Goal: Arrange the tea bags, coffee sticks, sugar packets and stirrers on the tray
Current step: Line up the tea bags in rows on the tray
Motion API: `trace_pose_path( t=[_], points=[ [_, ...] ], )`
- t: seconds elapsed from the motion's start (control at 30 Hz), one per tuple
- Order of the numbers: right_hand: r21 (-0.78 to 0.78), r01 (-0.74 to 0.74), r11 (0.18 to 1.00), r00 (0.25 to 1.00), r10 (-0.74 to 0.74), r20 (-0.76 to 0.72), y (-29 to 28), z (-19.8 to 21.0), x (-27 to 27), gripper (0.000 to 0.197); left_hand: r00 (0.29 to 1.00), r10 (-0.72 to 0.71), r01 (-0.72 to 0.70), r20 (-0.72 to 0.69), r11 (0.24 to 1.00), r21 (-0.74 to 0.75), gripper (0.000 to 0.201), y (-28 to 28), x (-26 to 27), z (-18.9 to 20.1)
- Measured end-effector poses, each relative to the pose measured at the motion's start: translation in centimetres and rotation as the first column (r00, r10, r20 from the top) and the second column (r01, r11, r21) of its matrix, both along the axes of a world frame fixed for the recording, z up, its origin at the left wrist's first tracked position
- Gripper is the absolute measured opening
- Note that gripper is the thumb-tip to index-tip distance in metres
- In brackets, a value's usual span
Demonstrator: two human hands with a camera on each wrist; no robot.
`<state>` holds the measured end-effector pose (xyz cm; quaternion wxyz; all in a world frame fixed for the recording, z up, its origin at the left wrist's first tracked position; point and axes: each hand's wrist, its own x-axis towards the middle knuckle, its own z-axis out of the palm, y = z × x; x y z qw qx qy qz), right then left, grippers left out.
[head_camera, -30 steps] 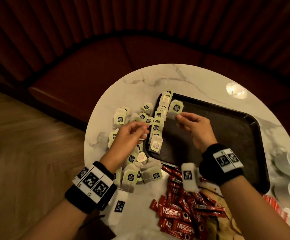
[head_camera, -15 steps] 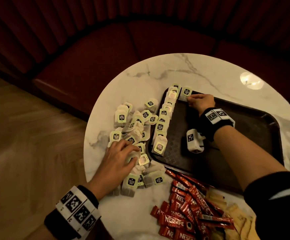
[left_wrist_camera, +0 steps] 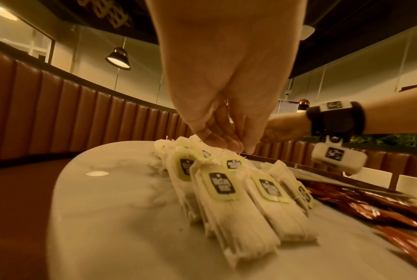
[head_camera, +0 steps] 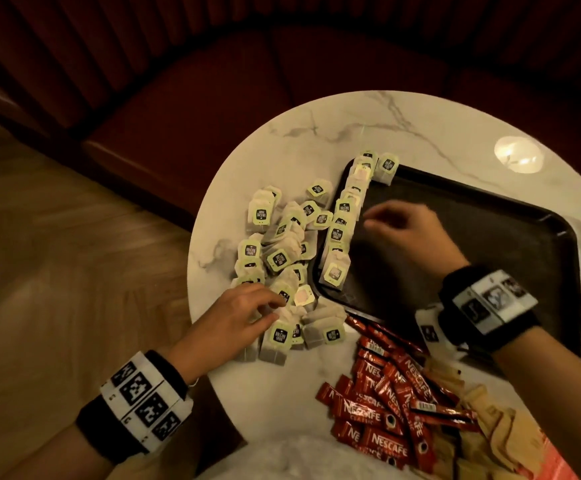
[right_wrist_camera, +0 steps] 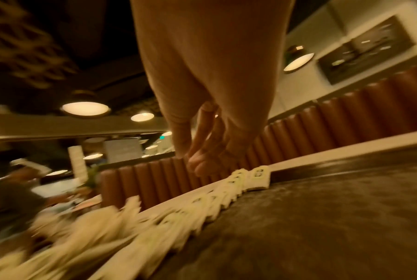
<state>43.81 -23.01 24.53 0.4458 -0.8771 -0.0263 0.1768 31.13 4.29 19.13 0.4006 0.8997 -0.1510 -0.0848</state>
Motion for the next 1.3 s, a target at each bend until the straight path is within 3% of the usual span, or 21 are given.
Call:
trace_pose_path(
  t=[0.07, 0.17, 0.27, 0.4, 0.5, 0.7, 0.83, 1.13, 1.3],
  points=[
    [-0.046, -0.221, 0.974, 0.974, 0.219, -0.057, 1.0, 0.8, -3.6, 0.016, 1.000, -0.023, 0.024, -0.009, 0.996, 0.087, 0.030, 0.4, -0.9, -0.2],
    [-0.238, -0.512, 0.825, 0.854, 0.520, -0.036, 1.7, -0.3, -6.4, 0.023, 0.999, -0.042, 0.039, 0.011, 0.974, 0.225, 0.045, 0.5, -2.0, -0.7],
    [-0.357, -0.578, 0.734, 0.781, 0.624, 0.021, 2.0, -2.4, -8.0, 0.039, 0.999, -0.030, 0.014, 0.043, 0.945, 0.327, 0.051, -0.1, -2.5, -0.8],
    [-0.518, -0.495, 0.698, 0.747, 0.646, 0.157, 2.2, -4.0, -9.0, 0.050, 0.994, -0.020, -0.032, 0.110, 0.893, 0.450, 0.064, -1.1, -2.5, -0.5],
    [-0.546, -0.457, 0.702, 0.734, 0.644, 0.214, 2.5, -4.4, -9.2, 0.043, 0.987, -0.036, -0.047, 0.159, 0.871, 0.489, 0.064, -1.4, -2.3, -0.7],
    [-0.535, -0.411, 0.738, 0.759, 0.602, 0.247, 2.5, -5.1, -9.8, 0.033, 0.985, -0.027, -0.063, 0.173, 0.866, 0.496, 0.041, -1.7, -2.3, -1.2],
    [-0.555, -0.398, 0.731, 0.752, 0.606, 0.259, 2.6, -5.4, -10.4, 0.030, 0.994, -0.016, -0.040, 0.110, 0.873, 0.487, 0.032, -1.8, -2.2, -0.8],
    [-0.351, -0.448, 0.822, 0.837, 0.524, 0.159, 3.2, -4.7, -10.9, 0.033, 0.999, -0.032, 0.009, 0.034, 0.841, 0.541, 0.048, -2.7, -1.8, 0.3],
    [-0.295, -0.428, 0.854, 0.872, 0.476, 0.113, 3.3, -4.2, -11.0, 0.035, 0.997, -0.080, 0.074, -0.017, 0.796, 0.601, 0.074, -3.0, -1.5, 0.1]
  ],
)
